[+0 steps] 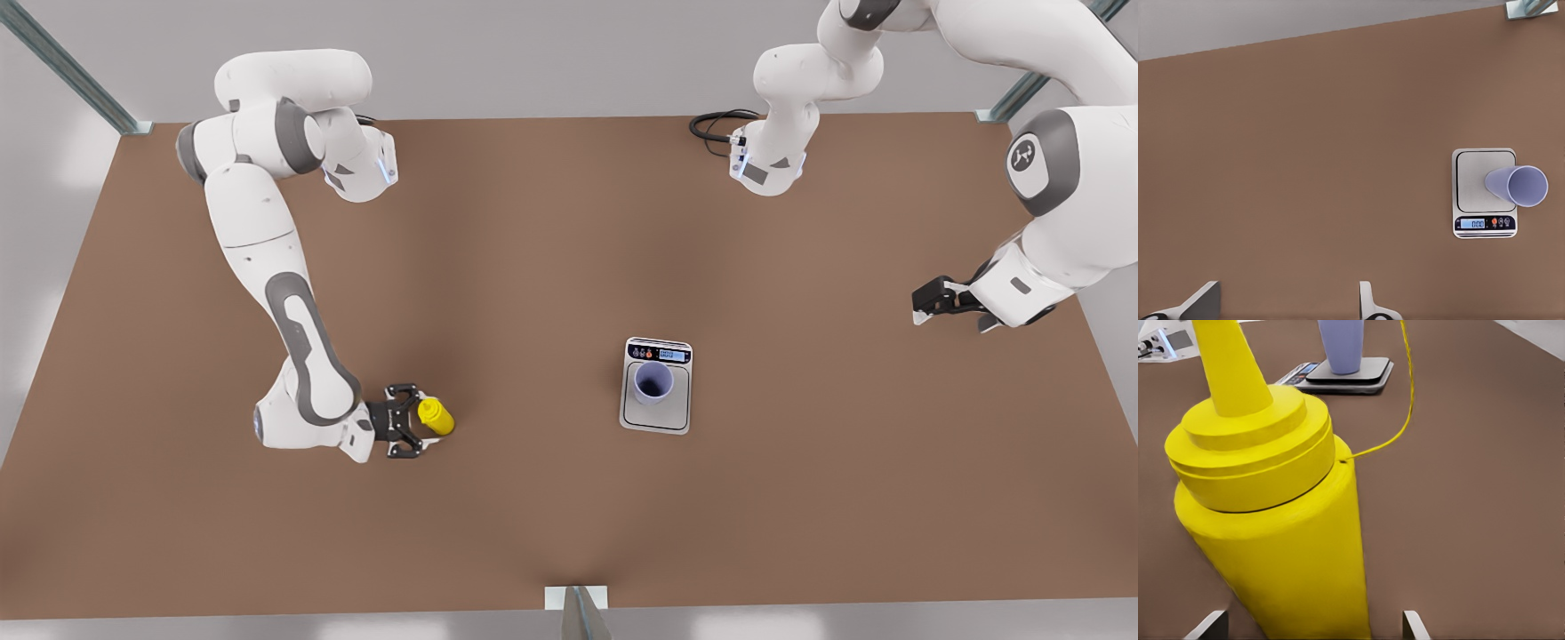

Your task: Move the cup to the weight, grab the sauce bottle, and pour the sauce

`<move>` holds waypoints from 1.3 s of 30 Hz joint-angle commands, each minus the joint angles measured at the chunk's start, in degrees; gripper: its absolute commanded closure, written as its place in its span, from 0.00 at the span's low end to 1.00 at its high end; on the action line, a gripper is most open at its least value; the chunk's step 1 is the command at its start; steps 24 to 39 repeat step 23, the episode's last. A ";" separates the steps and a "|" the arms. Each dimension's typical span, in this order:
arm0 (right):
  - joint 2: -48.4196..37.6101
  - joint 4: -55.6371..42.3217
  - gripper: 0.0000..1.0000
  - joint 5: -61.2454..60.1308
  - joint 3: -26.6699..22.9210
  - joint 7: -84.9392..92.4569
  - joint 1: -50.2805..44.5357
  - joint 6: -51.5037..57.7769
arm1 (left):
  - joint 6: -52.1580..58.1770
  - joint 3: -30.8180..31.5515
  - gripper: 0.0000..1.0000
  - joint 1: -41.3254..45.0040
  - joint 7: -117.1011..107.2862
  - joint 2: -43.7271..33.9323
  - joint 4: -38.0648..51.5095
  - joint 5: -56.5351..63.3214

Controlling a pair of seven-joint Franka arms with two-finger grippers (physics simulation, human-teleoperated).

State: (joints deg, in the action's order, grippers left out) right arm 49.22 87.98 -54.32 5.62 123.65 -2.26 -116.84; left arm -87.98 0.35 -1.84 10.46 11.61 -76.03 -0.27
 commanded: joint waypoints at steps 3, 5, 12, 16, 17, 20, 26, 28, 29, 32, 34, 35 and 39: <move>-0.35 0.44 0.00 0.09 -0.08 0.01 0.68 0.91 | 0.00 0.00 0.00 0.00 0.00 0.00 0.00 0.00; -0.36 0.44 0.00 0.27 -0.09 -0.07 1.21 1.26 | 0.00 0.00 0.00 -0.09 0.00 0.08 0.00 0.00; -6.77 -14.32 0.00 27.24 -5.36 -32.48 6.57 15.85 | 0.00 0.00 0.00 0.00 0.00 0.00 0.00 0.00; -19.42 -16.96 0.00 45.87 -5.27 -73.45 5.69 19.98 | 0.00 0.00 0.00 0.00 0.00 0.00 0.00 0.00; -24.16 -14.77 0.00 49.22 -5.18 -82.06 5.52 21.30 | 0.00 0.00 0.00 -0.09 0.00 0.00 0.00 0.00; -37.27 -4.66 0.00 52.56 -5.01 -109.59 2.88 22.36 | 0.00 0.00 0.00 0.00 0.00 0.08 0.00 0.00; -40.70 -1.67 0.00 52.47 -4.92 -110.29 2.88 22.27 | 0.00 0.00 0.00 0.00 0.00 0.08 0.00 0.00; -40.70 -1.67 0.00 52.47 -4.92 -110.29 2.88 22.27 | 0.00 0.00 0.00 0.00 0.00 0.08 0.00 0.00; -40.70 -1.67 0.00 52.47 -4.92 -110.29 2.88 22.27 | 0.00 0.00 0.00 0.00 0.00 0.08 0.00 0.00; -40.70 -1.67 0.00 52.47 -4.92 -110.29 2.88 22.27 | 0.00 0.00 0.00 0.00 0.00 0.08 0.00 0.00; -40.70 -1.67 0.00 52.47 -4.92 -110.29 2.88 22.27 | 0.00 0.00 0.00 0.00 0.00 0.08 0.00 0.00; -40.70 -1.67 0.00 52.47 -4.92 -110.29 2.88 22.27 | 0.00 0.00 0.00 0.00 0.00 0.08 0.00 0.00; -40.70 -1.67 0.00 52.47 -4.92 -110.29 2.88 22.27 | 0.00 0.00 0.00 0.00 0.00 0.08 0.00 0.00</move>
